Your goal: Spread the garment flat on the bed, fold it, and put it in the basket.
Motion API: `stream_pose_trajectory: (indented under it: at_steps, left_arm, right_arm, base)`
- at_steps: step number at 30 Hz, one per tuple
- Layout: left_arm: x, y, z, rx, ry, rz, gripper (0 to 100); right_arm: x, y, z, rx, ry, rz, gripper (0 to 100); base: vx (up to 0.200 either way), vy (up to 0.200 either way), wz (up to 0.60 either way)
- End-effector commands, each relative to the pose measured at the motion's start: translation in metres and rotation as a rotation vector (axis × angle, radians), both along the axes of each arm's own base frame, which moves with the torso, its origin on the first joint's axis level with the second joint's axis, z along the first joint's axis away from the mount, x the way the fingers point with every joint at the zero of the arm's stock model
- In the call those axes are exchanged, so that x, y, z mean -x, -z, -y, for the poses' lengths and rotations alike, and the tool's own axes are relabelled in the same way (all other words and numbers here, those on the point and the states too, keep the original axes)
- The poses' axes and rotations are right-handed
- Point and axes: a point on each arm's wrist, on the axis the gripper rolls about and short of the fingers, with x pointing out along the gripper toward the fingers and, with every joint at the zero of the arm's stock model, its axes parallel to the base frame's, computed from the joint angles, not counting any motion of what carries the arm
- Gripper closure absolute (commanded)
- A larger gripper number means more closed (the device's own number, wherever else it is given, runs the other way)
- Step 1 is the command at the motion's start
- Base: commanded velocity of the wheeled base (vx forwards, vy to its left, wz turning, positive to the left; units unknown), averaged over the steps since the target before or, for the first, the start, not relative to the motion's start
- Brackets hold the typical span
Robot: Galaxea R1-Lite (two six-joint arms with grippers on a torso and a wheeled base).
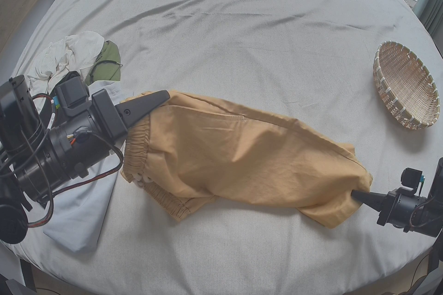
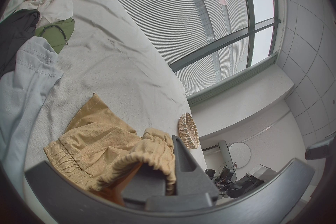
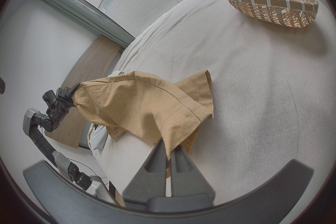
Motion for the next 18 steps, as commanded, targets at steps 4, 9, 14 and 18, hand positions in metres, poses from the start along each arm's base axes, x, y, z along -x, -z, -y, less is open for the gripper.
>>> stream_pose_trajectory:
  at_steps: [4,9,14,18]
  left_arm:
    - [0.002,0.009,-0.001,-0.016,0.003,-0.026,100]
    - [0.003,0.010,-0.001,-0.016,0.005,-0.027,100]
    - [0.003,0.010,0.000,-0.016,0.008,-0.027,100]
    - [0.003,0.011,0.000,-0.016,0.008,-0.035,100]
  right_arm:
    - [-0.008,-0.005,-0.002,-0.042,0.010,0.040,0]
    - [-0.018,-0.015,-0.004,-0.128,0.026,0.066,0]
    - [-0.025,-0.019,-0.007,-0.187,0.032,0.076,0]
    - [-0.030,-0.019,-0.009,-0.228,0.034,0.079,0]
  base:
    - [0.000,0.000,0.00]
    - [0.000,0.000,0.00]
    - [0.000,0.000,0.00]
    - [0.000,0.000,0.00]
